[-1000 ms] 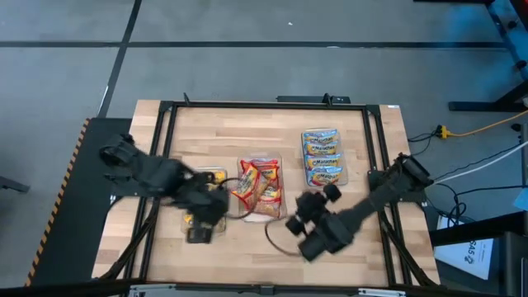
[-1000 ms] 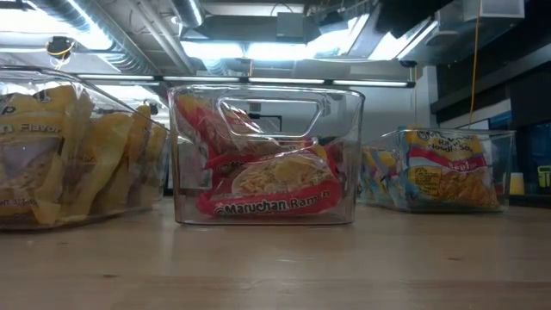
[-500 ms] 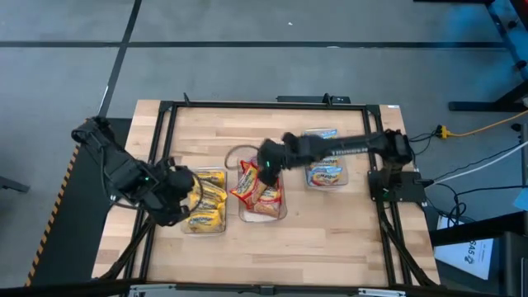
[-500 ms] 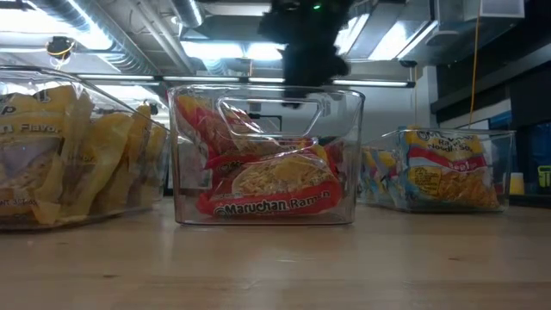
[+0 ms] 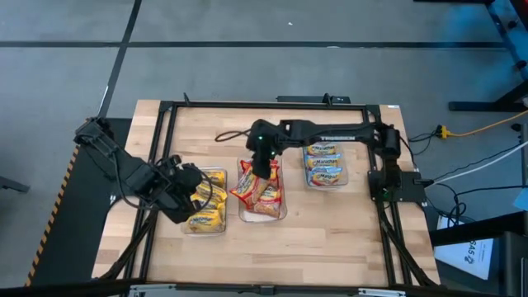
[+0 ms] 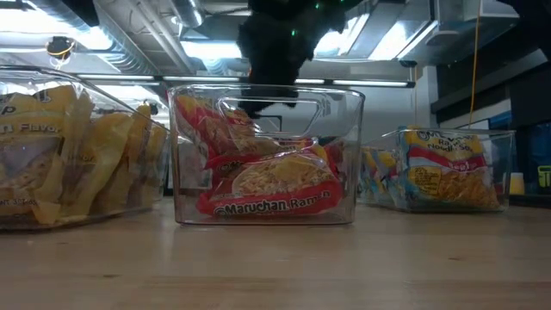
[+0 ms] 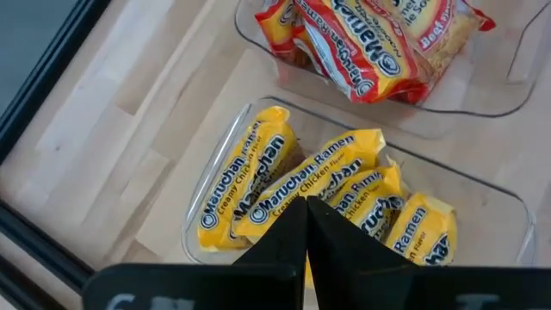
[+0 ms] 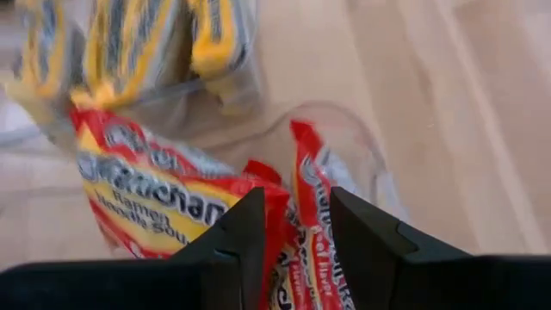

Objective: Sort Maruchan noodles
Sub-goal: Put the red noodle pack into the middle transparent bin

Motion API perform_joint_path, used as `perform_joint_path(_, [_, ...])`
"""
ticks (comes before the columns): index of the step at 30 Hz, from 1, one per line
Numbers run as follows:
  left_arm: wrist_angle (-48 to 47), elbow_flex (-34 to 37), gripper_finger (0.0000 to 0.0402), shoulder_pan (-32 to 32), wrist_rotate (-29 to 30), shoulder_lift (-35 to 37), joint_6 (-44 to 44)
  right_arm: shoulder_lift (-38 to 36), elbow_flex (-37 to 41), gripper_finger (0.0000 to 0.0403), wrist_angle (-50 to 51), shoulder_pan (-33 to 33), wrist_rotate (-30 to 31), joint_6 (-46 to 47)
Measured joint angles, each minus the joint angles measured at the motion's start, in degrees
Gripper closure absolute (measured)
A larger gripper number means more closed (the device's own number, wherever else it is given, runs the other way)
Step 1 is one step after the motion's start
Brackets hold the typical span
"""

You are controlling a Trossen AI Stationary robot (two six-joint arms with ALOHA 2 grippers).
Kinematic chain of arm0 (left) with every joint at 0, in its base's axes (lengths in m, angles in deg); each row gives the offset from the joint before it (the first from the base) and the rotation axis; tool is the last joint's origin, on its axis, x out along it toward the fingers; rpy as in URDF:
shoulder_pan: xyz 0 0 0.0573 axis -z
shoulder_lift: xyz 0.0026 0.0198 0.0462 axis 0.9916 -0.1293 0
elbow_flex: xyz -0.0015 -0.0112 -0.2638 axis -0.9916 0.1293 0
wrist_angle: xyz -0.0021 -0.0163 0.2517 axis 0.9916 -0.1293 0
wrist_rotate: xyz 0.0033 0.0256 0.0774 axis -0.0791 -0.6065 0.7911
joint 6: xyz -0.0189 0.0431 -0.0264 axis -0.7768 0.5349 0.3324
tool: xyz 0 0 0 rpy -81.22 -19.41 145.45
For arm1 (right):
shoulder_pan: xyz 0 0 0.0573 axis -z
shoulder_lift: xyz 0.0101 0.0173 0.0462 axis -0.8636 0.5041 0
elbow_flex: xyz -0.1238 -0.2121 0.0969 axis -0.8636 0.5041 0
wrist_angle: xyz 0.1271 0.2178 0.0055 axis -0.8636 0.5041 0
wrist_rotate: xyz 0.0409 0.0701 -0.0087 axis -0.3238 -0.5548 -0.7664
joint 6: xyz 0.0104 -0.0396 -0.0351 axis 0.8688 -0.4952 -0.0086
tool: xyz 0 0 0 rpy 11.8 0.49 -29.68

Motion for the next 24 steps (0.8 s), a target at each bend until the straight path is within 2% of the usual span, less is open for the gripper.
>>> perform_joint_path(4, [0.8, 0.0, 0.0399, -0.7, 0.0, 0.0, 0.0, 2.6, 0.1, 0.0274, 0.4, -0.2, -1.1, -2.4])
perform_joint_path(10, [0.7, 0.0, 0.0399, -0.7, 0.0, 0.0, 0.0, 2.4, 0.0, 0.0282, 0.9, -0.2, -2.9, -2.8])
perform_joint_path(12, [0.7, 0.0, 0.0399, -0.7, 0.0, 0.0, 0.0, 2.1, 0.0, 0.0303, 0.9, -0.2, -3.3, -2.4])
perform_joint_path(17, [0.4, 0.0, 0.0399, -0.7, -0.1, 0.0, 0.0, 2.0, -1.5, 0.0391, 1.7, -0.3, -7.9, -2.3])
perform_joint_path(24, [0.2, 0.0, 0.0399, -0.7, -0.1, 0.0, 3.1, 2.0, -5.5, 0.0400, 7.4, -1.9, -8.8, -0.8])
